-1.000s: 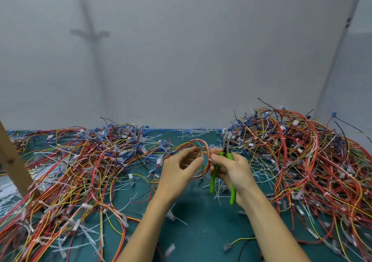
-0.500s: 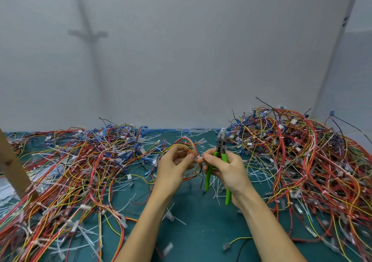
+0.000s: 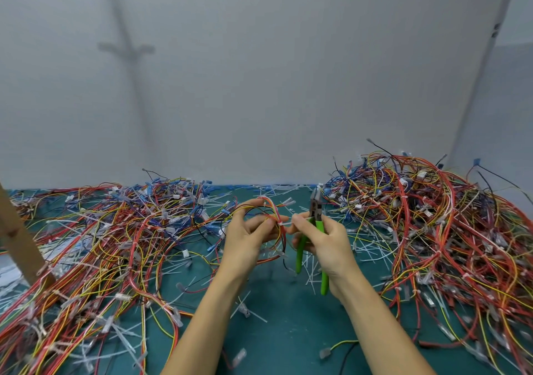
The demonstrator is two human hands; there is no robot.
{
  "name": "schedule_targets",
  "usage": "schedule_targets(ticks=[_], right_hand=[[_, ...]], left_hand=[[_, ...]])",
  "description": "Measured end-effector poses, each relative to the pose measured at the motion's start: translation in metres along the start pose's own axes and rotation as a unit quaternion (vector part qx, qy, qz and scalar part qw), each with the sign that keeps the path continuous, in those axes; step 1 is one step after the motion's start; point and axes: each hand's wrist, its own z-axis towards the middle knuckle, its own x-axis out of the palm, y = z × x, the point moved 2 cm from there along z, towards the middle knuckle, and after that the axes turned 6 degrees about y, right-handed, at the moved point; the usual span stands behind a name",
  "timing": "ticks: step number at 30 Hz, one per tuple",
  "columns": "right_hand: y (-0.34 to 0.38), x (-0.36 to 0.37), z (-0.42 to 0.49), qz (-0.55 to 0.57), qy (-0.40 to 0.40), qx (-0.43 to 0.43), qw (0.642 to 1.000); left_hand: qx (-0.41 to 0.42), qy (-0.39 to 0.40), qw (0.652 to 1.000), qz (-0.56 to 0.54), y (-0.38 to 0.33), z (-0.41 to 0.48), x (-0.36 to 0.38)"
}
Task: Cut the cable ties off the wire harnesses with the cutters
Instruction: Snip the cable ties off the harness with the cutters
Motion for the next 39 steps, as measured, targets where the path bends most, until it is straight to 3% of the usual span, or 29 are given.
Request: schedule_targets(ticks=[4,10,13,15,17,19,32,39], right_hand=[[-0.003,-0.002,0.002,0.060,-0.006,0.045,0.997],[-0.006,-0.004,0.006,0.135,-0.018,0.073,0.988],[-0.002,-0.006,0.004,0.031,-0.003,0.092,0.995],[-0.001,-0.005,0.003,-0.137,0.024,0.081,0.987],[-0.002,-0.002,0.001,-0.336,0.049,0.039,0.940],[-0.005,0.002,-0.001,-0.420,0.061,0.015,0.905],[-0.015,0.007,0.000,-0.407,0.052,0.004,0.912],[-0.018,0.007,0.002,-0.401,0.049,0.002,0.915]], left_hand=[[-0.028,-0.044,0.998,-0.025,0.003,0.001,-0.001],[-0.063,-0.047,0.990,-0.117,0.003,0.004,-0.008],[-0.082,-0.041,0.982,-0.162,0.005,0.005,-0.009],[-0.084,-0.040,0.981,-0.171,0.005,0.005,-0.010],[-0.073,-0.041,0.982,-0.167,0.003,0.005,-0.010],[-0.062,-0.047,0.986,-0.146,0.002,0.004,-0.011],[-0.033,-0.100,0.993,-0.044,0.003,0.002,-0.009],[-0.047,-0.087,0.995,-0.021,0.005,0.003,-0.011]])
